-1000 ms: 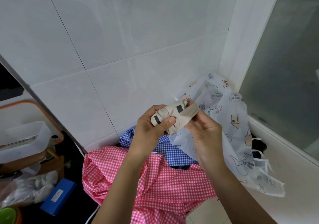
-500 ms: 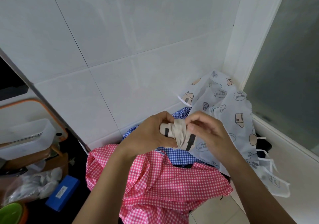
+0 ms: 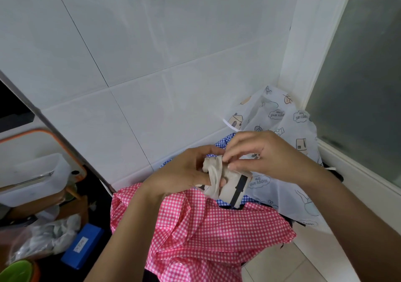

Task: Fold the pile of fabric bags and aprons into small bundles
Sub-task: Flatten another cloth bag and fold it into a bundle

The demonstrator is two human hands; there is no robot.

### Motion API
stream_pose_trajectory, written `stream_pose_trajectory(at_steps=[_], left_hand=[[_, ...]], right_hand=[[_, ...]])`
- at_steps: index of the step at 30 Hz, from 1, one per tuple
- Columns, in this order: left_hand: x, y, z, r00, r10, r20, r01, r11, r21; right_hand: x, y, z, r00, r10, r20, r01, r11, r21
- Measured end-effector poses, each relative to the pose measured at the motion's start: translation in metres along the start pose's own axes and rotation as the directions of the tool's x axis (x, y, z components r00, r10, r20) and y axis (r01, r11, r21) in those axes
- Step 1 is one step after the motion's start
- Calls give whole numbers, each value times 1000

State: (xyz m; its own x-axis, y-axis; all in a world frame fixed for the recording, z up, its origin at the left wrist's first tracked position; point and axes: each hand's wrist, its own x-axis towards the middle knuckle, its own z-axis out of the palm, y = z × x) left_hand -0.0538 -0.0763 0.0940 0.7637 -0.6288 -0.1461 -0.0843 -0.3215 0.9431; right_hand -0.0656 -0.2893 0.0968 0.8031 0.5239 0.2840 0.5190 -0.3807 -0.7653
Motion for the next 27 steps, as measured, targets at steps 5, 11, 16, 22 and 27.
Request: stream_pose_trajectory(at_steps=[5, 11, 16, 22, 27], left_hand=[[2, 1, -10, 996, -52, 70, 51, 999, 18], [4, 3, -23, 988, -128, 87, 138, 983, -125], [3, 6, -33, 991, -118, 63, 128, 974, -187], [1, 11, -33, 999, -51, -2, 49, 960, -275], [-1, 13, -34, 996, 25, -90, -65, 875, -480]], right_hand=[[10, -17, -8, 980, -33, 198, 77, 974, -215], [21, -31, -22, 943, -54, 329, 169, 928, -333], [30, -37, -22, 925, -128, 357, 264, 893, -364], [37, -43, -12, 925, -188, 329, 337, 804, -489], [41, -46, -6, 940, -280, 193, 336, 848, -410]])
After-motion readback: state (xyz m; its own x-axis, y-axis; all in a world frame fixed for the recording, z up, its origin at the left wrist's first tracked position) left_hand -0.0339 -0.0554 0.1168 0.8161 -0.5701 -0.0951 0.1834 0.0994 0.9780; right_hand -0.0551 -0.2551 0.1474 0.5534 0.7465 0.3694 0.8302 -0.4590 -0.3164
